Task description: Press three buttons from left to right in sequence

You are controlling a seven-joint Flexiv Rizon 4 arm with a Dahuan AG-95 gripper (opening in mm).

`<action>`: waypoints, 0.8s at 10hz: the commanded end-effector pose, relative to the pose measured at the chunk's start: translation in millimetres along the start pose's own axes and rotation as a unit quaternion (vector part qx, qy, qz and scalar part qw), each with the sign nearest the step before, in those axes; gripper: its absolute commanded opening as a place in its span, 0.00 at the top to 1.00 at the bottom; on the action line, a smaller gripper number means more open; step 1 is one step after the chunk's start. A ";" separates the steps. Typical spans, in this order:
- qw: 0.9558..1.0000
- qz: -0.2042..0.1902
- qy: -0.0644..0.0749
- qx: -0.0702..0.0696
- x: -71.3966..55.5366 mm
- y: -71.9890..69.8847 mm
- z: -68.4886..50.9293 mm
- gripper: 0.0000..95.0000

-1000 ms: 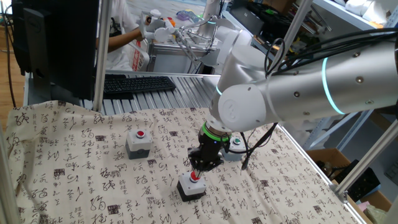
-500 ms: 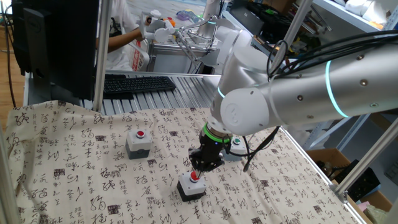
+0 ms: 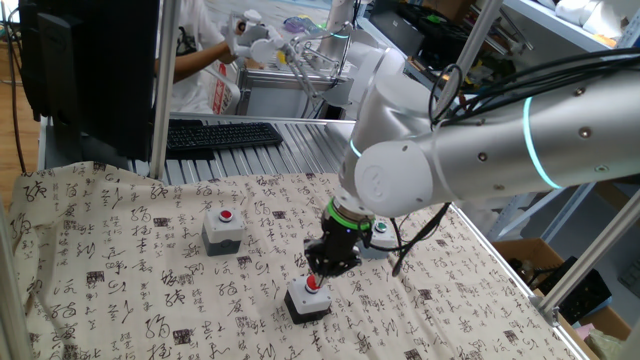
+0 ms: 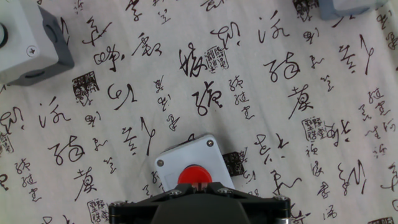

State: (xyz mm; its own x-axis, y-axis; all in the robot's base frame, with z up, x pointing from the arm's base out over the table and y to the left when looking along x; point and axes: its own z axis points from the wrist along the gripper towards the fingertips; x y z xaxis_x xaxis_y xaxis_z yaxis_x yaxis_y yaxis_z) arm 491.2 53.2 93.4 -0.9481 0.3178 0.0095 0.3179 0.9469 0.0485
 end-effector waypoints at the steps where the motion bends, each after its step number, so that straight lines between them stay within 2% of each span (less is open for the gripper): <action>1: 1.000 0.000 0.002 0.006 1.0 0.1 -15.9 1.00; 4: 1.000 -0.001 0.006 0.004 4.4 -2.8 -29.6 1.00; 8: 1.000 -0.002 0.005 0.003 4.3 -2.6 -29.2 1.00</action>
State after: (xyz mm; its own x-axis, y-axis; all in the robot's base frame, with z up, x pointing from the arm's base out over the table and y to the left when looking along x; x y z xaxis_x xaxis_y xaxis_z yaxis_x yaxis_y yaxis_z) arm 488.5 50.7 118.9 -0.9491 0.3143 0.0198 0.3149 0.9481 0.0442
